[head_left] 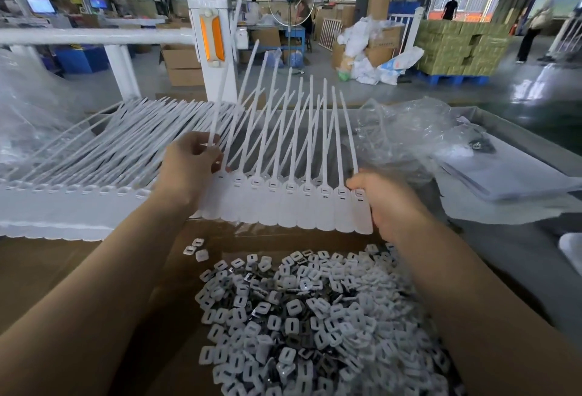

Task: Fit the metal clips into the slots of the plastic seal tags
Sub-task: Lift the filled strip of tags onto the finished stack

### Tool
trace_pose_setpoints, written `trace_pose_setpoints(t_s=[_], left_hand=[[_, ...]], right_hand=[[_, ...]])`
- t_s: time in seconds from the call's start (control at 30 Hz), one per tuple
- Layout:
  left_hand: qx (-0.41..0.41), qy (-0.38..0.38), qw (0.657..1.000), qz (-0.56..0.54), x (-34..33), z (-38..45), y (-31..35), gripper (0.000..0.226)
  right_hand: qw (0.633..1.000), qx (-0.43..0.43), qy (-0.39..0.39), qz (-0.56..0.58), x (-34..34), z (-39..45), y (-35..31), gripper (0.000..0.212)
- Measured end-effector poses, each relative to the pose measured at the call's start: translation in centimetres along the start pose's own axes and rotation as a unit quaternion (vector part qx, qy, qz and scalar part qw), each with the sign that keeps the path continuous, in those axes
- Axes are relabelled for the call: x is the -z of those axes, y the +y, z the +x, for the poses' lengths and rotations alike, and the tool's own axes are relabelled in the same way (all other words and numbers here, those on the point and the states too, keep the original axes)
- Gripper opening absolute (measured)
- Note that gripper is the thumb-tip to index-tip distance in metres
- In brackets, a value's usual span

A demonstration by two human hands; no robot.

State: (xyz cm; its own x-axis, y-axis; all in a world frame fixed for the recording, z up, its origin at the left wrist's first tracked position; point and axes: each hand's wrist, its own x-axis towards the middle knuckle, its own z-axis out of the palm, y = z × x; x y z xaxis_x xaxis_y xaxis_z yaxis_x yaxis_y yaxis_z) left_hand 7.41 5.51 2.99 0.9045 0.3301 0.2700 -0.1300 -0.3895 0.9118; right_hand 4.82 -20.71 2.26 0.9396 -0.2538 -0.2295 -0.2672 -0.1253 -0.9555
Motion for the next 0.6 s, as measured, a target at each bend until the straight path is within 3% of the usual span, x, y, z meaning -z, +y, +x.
trace_pose_setpoints(t_s=[0.17,0.37,0.43,0.5,0.6], left_hand=[[0.000,-0.049,0.996,0.080,0.1,-0.2,-0.3,0.031],[0.029,-0.162,0.973,0.161,0.5,0.2,-0.4,0.061],[-0.009,-0.220,0.951,0.219,0.9,0.2,-0.3,0.074],[-0.064,-0.308,0.905,0.285,1.0,-0.1,0.3,0.099],[-0.115,-0.425,0.845,0.303,0.0,-0.9,0.4,0.115]], right_hand=[[0.999,0.036,0.005,0.011,0.1,0.4,0.7,0.052],[0.998,0.043,0.007,0.037,-0.3,0.5,1.0,0.052],[0.998,0.034,0.014,0.044,-0.5,0.4,0.9,0.048],[0.998,0.031,0.018,0.055,-0.6,0.5,0.9,0.043],[0.996,0.026,-0.001,0.081,-0.6,0.7,1.0,0.055]])
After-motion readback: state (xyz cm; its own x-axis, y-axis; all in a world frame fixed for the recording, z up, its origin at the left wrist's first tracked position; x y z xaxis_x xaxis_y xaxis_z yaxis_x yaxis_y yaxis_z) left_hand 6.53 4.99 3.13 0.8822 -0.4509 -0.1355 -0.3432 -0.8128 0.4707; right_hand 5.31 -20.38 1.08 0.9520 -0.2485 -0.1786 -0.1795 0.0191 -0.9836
